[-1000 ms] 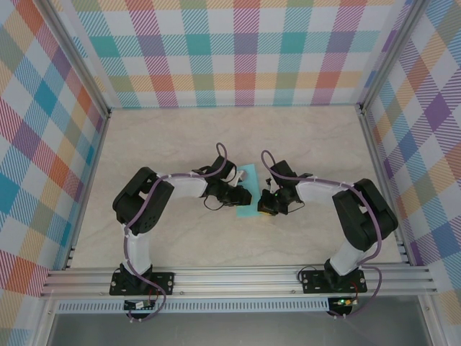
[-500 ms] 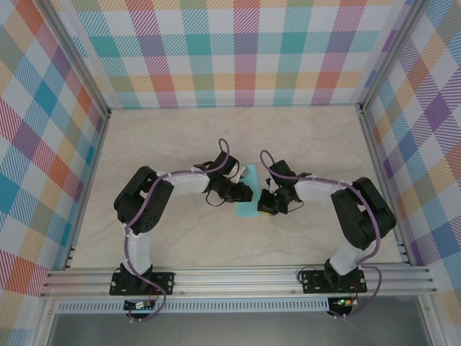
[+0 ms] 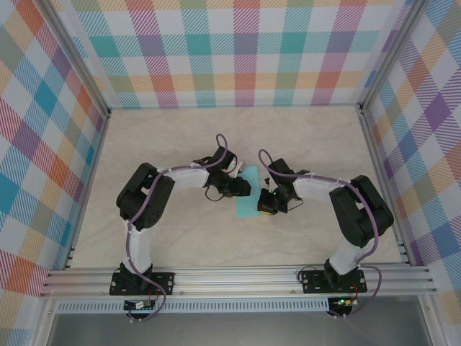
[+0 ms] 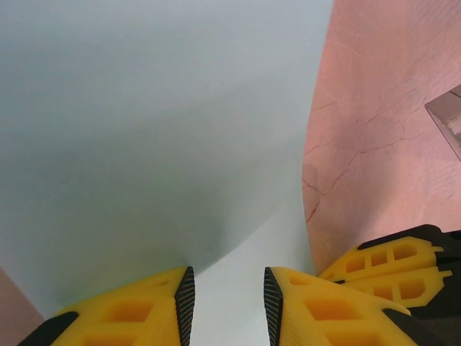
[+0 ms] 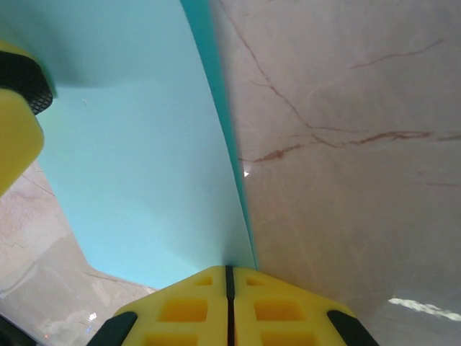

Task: Fold a paper plane with a square sheet of paper (fold left side to right side)
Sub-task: Hold the square sheet of paper at the center of the table, then first fold the square sheet of paper in half at the center of the table.

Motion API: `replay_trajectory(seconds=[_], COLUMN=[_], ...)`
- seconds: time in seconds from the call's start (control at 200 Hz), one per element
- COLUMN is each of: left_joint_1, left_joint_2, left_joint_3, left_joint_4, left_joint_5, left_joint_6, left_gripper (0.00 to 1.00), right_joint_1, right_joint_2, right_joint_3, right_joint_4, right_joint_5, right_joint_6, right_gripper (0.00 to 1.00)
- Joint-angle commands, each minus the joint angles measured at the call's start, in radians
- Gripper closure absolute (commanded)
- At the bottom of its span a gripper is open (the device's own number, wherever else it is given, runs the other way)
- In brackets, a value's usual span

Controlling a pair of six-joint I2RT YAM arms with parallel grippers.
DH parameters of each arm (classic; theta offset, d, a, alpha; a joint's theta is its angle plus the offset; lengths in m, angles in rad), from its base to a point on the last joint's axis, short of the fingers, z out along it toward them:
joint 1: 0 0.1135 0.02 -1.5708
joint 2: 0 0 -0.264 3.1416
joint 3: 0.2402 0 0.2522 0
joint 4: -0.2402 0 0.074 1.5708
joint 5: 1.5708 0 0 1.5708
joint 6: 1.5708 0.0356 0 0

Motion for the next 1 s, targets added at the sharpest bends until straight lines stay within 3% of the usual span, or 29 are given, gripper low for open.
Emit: replay_trajectory(seconds=[0.0, 0.47, 0.995], left_joint_1=[0.032, 0.111, 0.211], left_joint_2=[0.027, 0.103, 0.305], left_joint_3=[0.002, 0.092, 0.387], left_joint_4=[-0.007, 0.022, 0.007], left_joint_5=[-0.01, -0.023, -0.005], left_joint_6=[0.019, -0.006, -0.065], left_gripper=[0.66, 0.67, 0.67], right_joint_1=[0.004, 0.004, 0.006], right_joint_2=[0.07, 0.088, 0.101], right_joint_3=[-0.035, -0.031, -0.038], right_joint_4=[-0.105, -0.126, -0.111], right_joint_5=[0.125, 0.128, 0.11], right_joint_6=[-0.024, -0.052, -0.052], right_gripper=[0.92, 0.92, 0.93])
